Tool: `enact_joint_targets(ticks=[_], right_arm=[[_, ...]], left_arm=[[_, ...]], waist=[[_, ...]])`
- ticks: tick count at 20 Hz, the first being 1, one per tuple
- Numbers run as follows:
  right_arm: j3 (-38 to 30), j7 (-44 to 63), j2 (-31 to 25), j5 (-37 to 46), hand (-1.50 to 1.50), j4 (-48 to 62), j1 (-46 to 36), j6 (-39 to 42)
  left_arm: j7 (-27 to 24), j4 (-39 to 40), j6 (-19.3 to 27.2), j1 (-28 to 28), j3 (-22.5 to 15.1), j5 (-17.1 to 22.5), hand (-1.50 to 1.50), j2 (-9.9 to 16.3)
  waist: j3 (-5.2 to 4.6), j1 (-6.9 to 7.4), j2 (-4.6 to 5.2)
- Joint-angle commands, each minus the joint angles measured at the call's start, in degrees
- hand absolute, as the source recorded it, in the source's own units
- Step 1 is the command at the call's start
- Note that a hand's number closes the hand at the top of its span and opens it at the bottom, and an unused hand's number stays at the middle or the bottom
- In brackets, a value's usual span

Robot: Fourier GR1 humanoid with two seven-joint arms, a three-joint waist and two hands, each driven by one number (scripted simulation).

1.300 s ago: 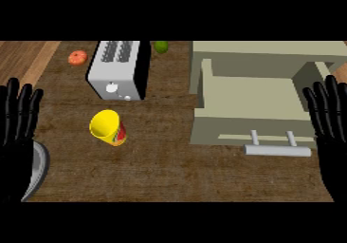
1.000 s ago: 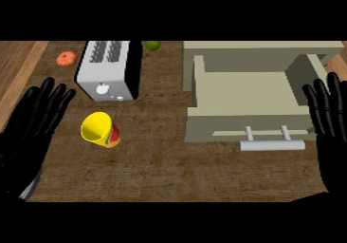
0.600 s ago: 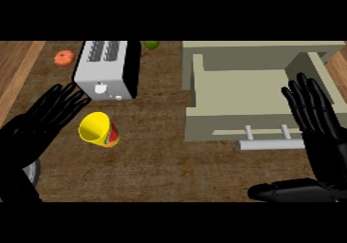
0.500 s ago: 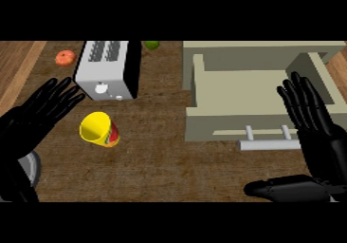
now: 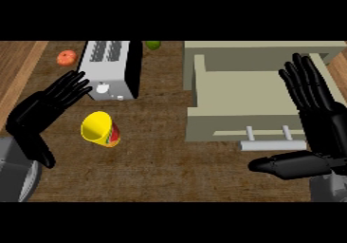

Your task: Pick up the cup, place it into the drawer and close the drawer

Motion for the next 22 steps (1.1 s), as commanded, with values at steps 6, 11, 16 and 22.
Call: enact_joint_targets(ticks=[6,11,16,22], right_arm=[[-1.45,-3.63,0.22,0.81,-1.5,3.33,-1.58,-0.02],[0.19,-3.17,0.36,1.02,-1.5,2.1,-1.82,0.91],[-3.21,-2.03,-1.82,-1.93,-1.5,2.83,-3.3,2.34],[-4.65,0.44,-3.42,-3.85,-1.5,3.81,-6.5,3.24]], left_arm=[[-23.4,22.8,0.65,-4.92,-0.51,-22.14,-1.5,0.83],[-32.22,31.38,3.46,-5.78,-3.24,-27.23,-1.5,0.7],[-35.79,38.69,7.73,-9.97,-4.75,-30.14,-1.5,-0.15],[-42.38,41.77,8.61,-7.82,-6.2,-31.42,-1.5,1.04]], waist=[[-0.09,-0.66,0.31],[-0.16,-1.11,0.49],[-0.17,-1.71,0.58],[-0.27,-1.89,0.88]])
